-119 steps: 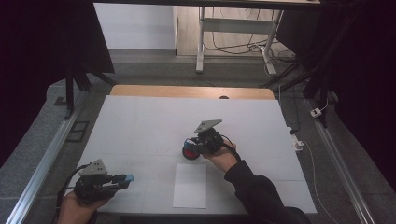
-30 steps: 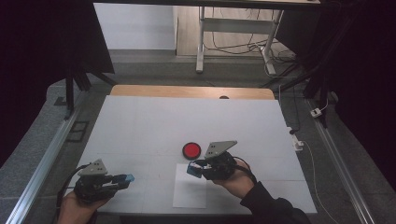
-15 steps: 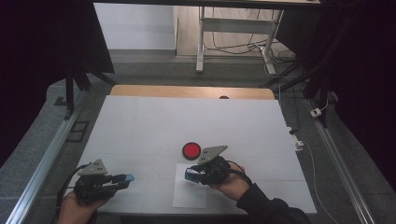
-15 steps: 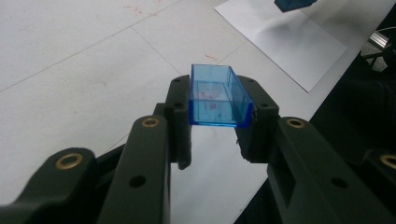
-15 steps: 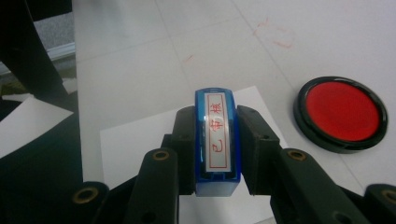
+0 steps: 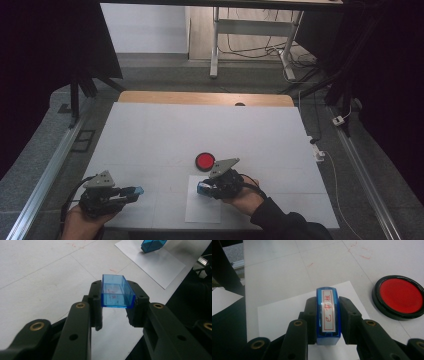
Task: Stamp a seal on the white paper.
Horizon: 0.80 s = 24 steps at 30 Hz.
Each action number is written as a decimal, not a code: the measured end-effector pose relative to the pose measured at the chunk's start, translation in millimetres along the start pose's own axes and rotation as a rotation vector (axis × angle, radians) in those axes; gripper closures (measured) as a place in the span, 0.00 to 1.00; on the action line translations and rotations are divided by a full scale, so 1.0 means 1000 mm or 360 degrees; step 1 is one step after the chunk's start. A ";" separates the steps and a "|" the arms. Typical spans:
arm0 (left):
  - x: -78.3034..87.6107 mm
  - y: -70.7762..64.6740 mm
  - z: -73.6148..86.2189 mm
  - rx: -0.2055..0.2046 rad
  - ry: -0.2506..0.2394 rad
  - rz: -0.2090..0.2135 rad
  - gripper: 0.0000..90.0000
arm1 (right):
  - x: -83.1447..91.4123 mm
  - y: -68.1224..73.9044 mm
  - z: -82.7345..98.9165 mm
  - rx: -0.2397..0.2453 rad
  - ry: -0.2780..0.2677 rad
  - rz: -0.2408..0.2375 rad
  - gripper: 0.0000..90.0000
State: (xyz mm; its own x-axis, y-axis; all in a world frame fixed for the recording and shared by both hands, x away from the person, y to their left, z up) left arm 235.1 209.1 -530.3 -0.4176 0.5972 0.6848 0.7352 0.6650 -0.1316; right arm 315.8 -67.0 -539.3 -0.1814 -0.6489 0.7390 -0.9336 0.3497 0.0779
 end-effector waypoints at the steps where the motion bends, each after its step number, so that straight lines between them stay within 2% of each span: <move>1: 0.000 0.000 0.000 -0.0001 0.0000 0.0000 0.76 | -0.001 0.000 0.000 0.0002 -0.0012 -0.0004 0.78; 9: 0.000 0.000 0.000 -0.0004 0.0001 0.0002 0.76 | -0.007 -0.001 0.002 0.0005 0.0012 -0.0003 0.78; 15: 0.000 0.000 0.000 -0.0002 0.0003 0.0004 0.76 | -0.007 -0.002 0.005 -0.0015 -0.0003 -0.0033 0.78; 24: 0.000 0.000 0.000 -0.0003 0.0005 0.0002 0.76 | -0.007 -0.002 0.006 -0.0028 -0.0011 -0.0035 0.78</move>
State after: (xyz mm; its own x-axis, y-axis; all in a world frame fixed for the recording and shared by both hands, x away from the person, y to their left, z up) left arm 235.1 208.8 -530.6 -0.4152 0.5964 0.6870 0.7367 0.6635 -0.1307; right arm 316.8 -67.2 -549.2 -0.1630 -0.6610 0.7324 -0.9319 0.3470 0.1058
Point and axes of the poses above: each handheld gripper's, and its own axes: x roughly backward along the jaws, z roughly out of its underside, y roughly to its left, the point moved 7 cm from there along -x, roughly forward along the jaws, and after that the axes turned 7 degrees about -x, right-handed, at the moved point
